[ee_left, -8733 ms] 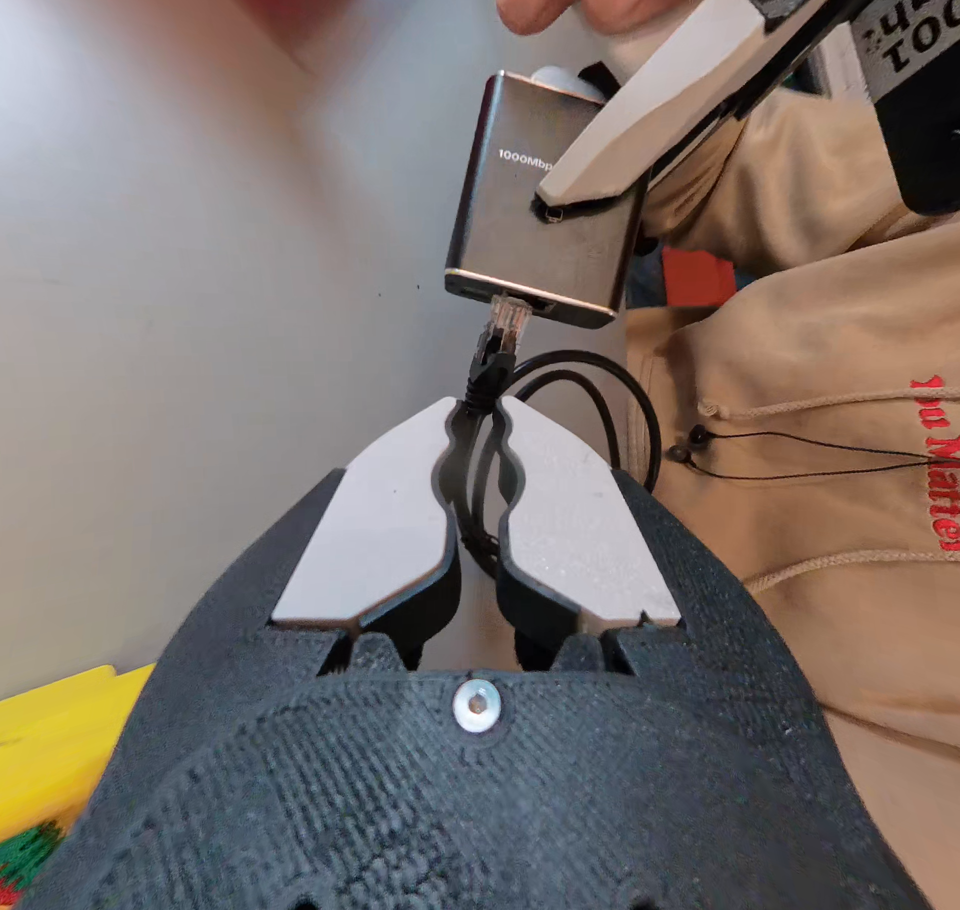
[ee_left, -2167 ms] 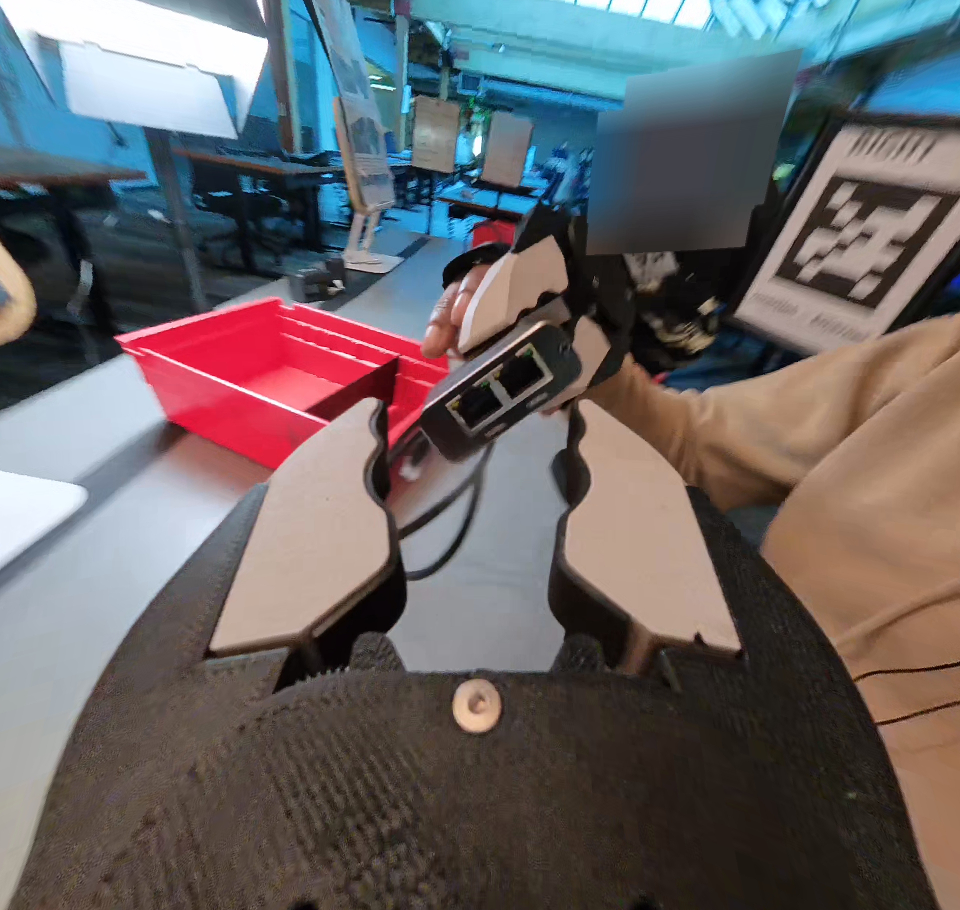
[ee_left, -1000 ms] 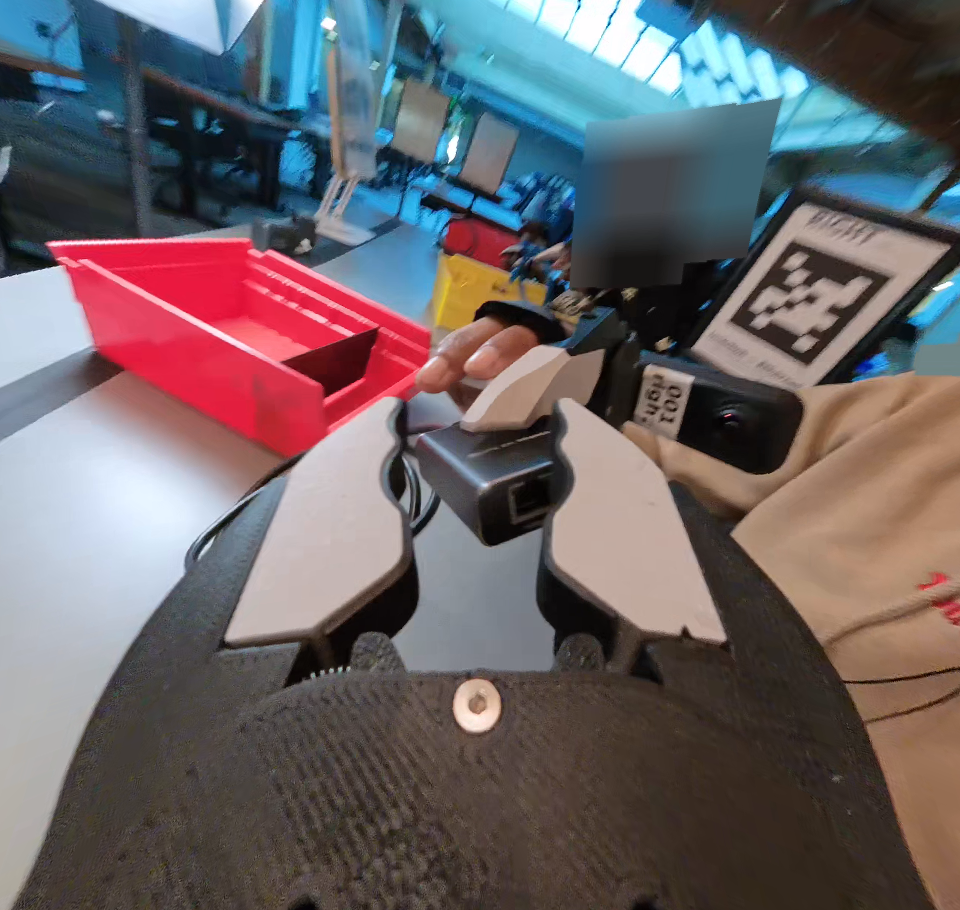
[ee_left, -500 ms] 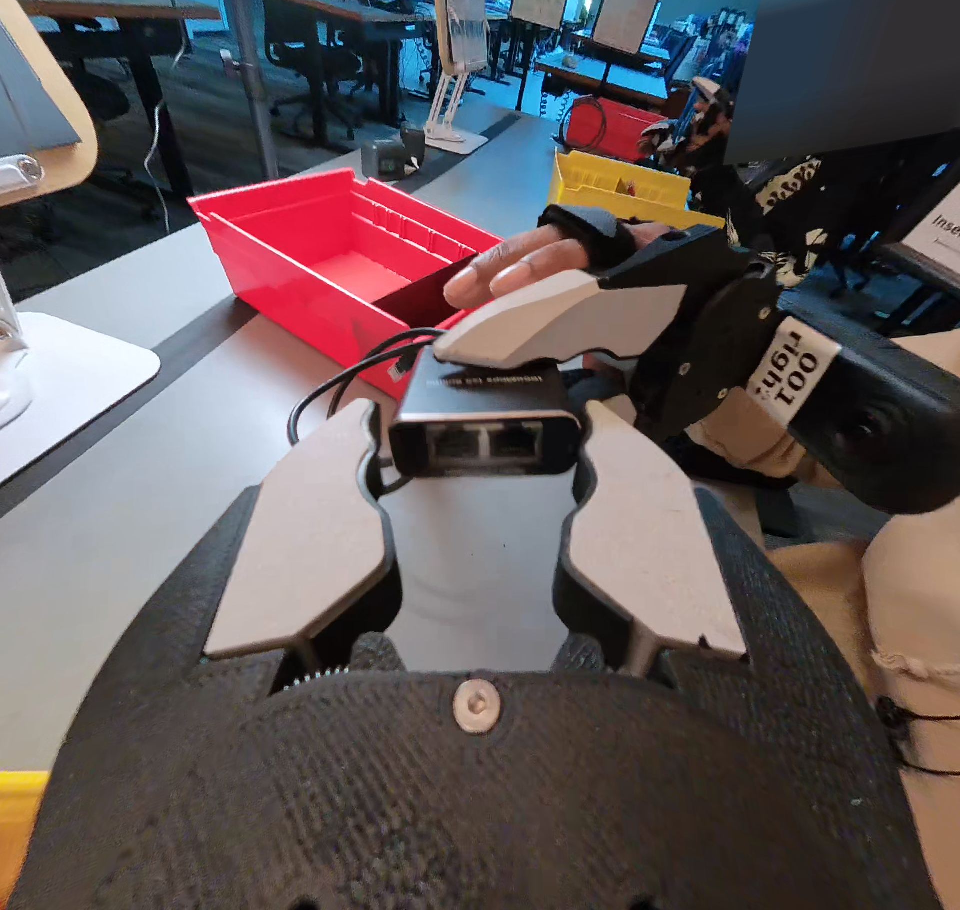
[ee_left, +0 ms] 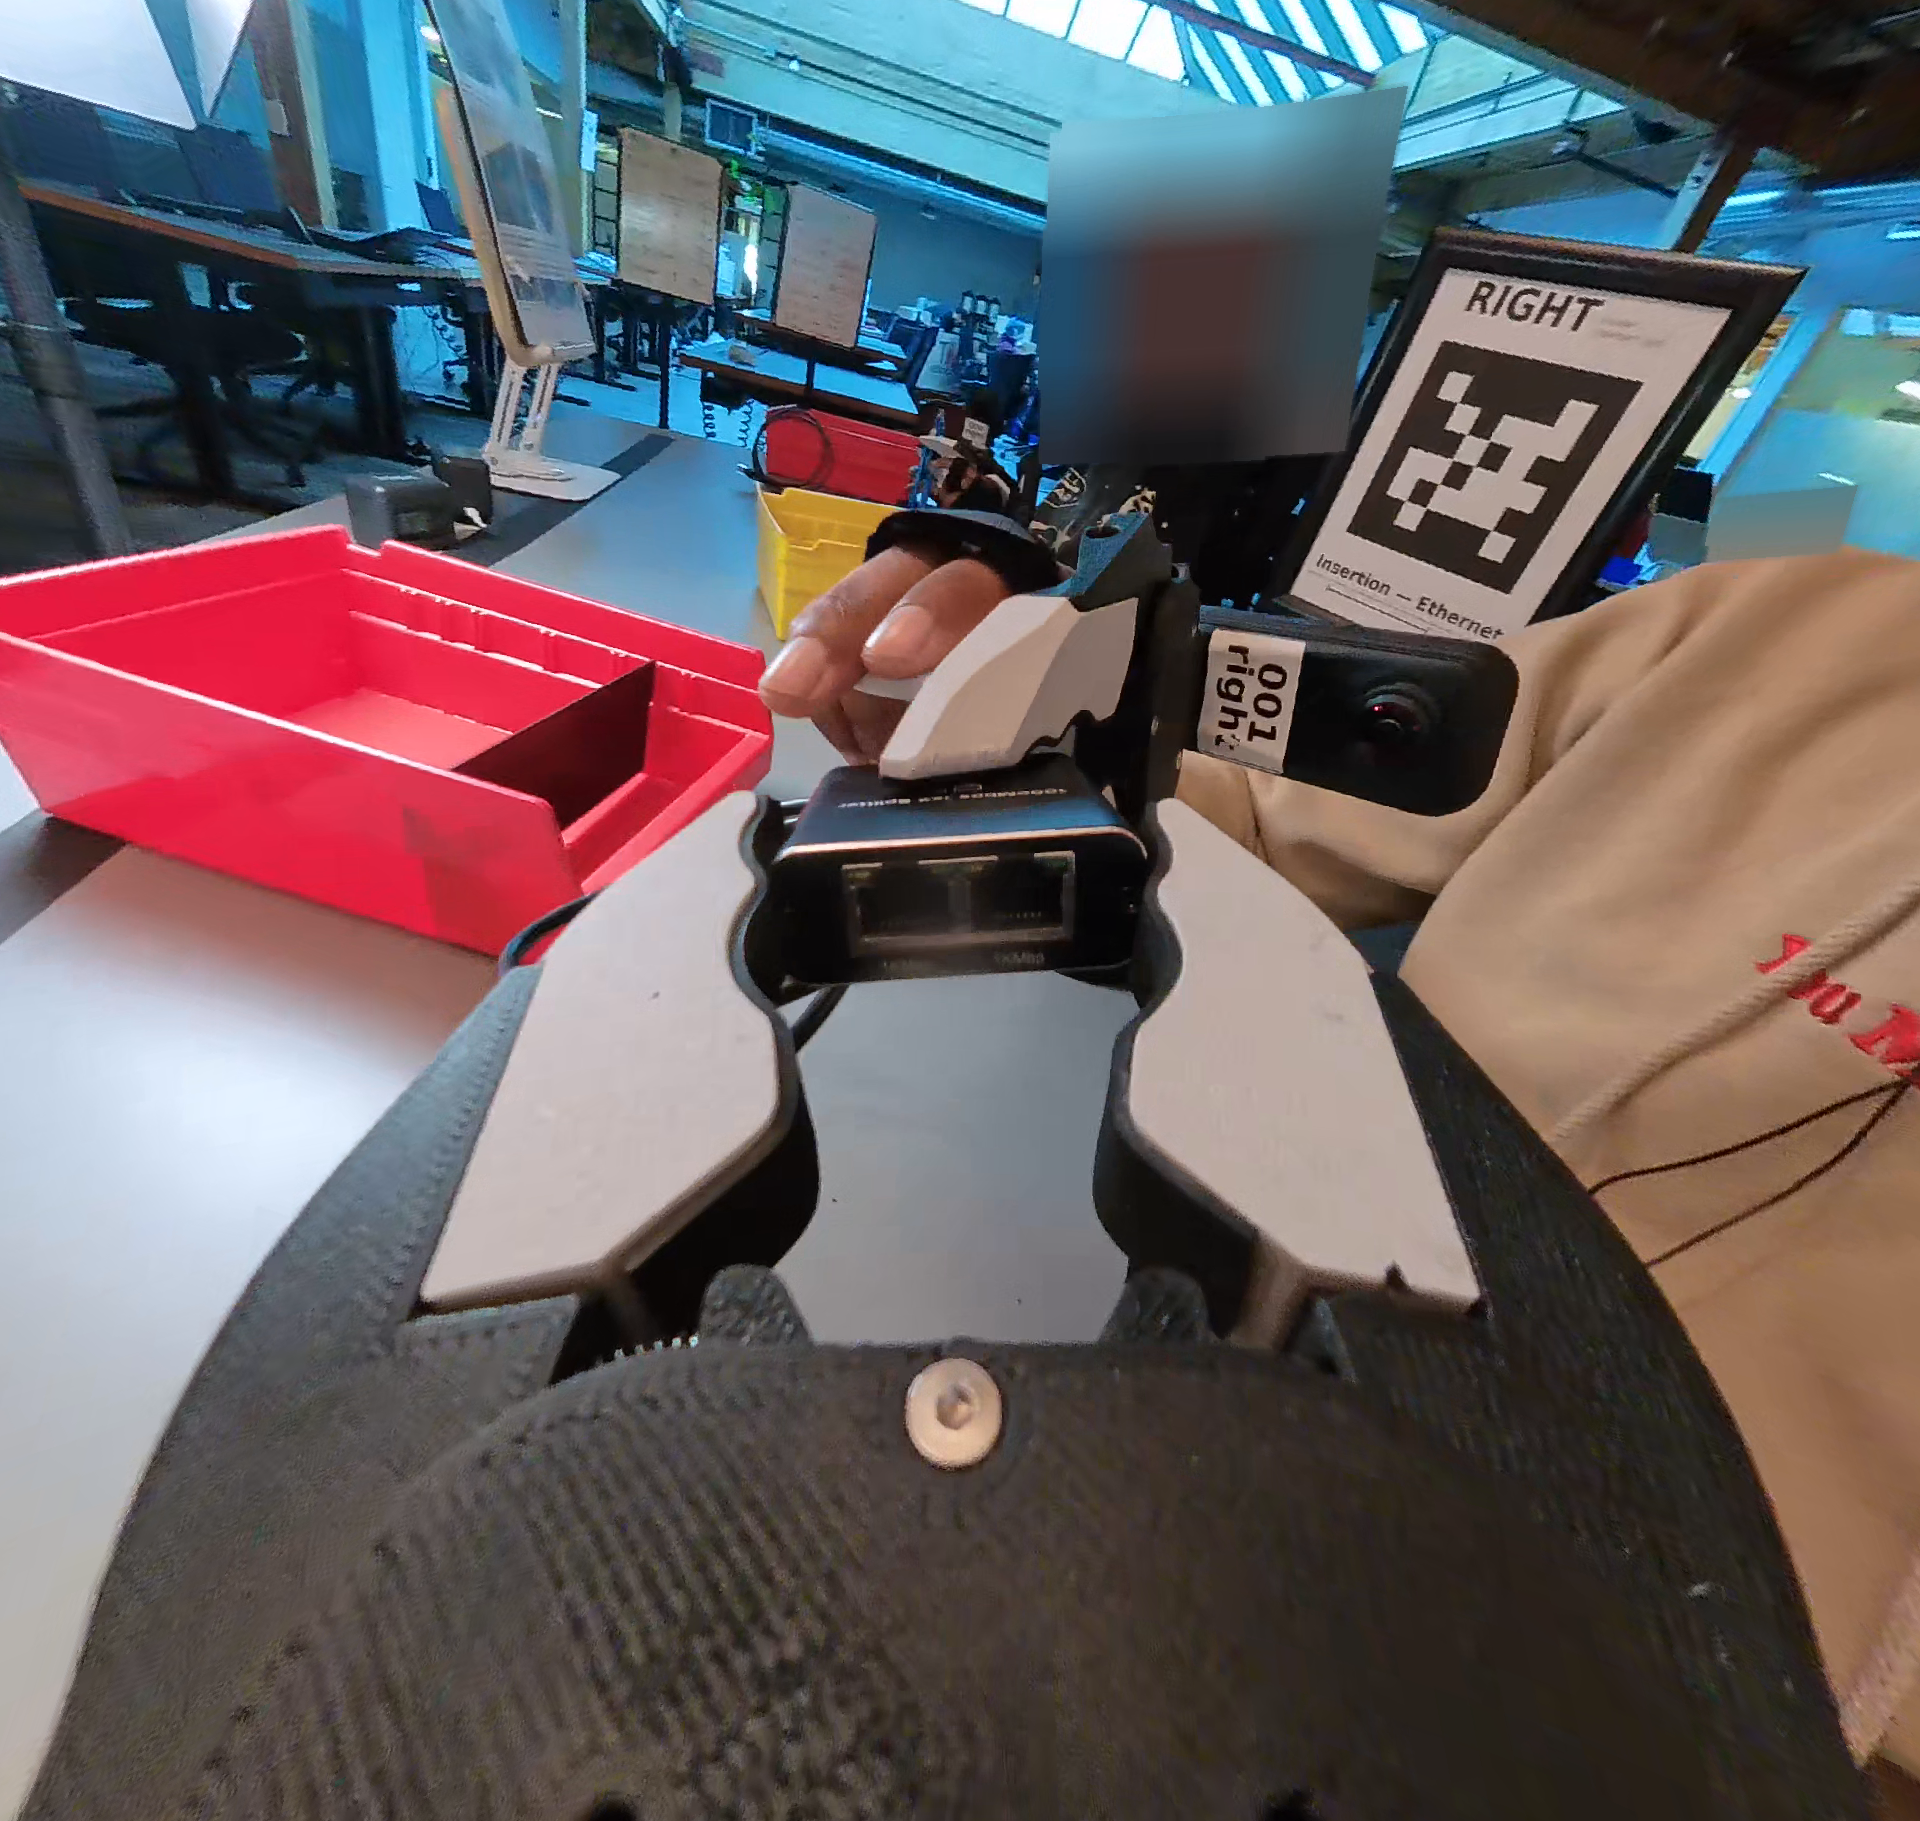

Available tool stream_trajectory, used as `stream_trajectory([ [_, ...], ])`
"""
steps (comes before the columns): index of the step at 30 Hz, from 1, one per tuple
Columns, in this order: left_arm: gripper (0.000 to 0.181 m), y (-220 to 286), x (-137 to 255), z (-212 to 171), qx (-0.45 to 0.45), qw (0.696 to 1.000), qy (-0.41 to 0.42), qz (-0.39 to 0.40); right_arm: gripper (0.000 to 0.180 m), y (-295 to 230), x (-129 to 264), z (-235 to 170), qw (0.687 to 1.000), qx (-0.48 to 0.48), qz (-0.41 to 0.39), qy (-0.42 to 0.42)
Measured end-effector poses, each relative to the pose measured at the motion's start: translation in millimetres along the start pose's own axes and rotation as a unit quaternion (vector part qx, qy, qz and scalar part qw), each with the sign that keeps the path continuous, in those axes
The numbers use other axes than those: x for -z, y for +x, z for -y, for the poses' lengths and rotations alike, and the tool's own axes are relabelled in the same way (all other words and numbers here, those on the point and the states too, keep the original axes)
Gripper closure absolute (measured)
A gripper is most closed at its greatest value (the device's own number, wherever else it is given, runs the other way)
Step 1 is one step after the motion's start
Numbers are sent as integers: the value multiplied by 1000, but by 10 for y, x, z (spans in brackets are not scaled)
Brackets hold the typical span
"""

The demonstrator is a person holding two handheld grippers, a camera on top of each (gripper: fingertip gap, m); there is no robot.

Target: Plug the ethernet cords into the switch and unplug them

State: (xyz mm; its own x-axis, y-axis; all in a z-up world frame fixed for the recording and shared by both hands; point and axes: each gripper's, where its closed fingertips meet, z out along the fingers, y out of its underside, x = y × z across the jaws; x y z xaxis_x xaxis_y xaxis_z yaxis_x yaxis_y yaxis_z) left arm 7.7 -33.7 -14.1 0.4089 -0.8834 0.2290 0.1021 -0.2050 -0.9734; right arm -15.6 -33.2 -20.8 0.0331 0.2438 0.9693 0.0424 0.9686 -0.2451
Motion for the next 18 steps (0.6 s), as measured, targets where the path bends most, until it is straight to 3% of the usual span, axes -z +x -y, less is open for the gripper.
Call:
stream_trajectory([
  [8,117,-104,8,-22,-4,999,-14,40,154,-4,-21,-117,999,10,9,-31],
  [12,116,-198,189,143,-18,996,9,86,154,23,-11,-295,998,16,11,-65],
  [15,118,-350,544,352,-49,983,23,173,154,60,16,-454,996,9,12,-87],
  [18,124,-617,1080,409,-91,946,-21,309,154,107,50,-569,995,-1,12,-100],
])
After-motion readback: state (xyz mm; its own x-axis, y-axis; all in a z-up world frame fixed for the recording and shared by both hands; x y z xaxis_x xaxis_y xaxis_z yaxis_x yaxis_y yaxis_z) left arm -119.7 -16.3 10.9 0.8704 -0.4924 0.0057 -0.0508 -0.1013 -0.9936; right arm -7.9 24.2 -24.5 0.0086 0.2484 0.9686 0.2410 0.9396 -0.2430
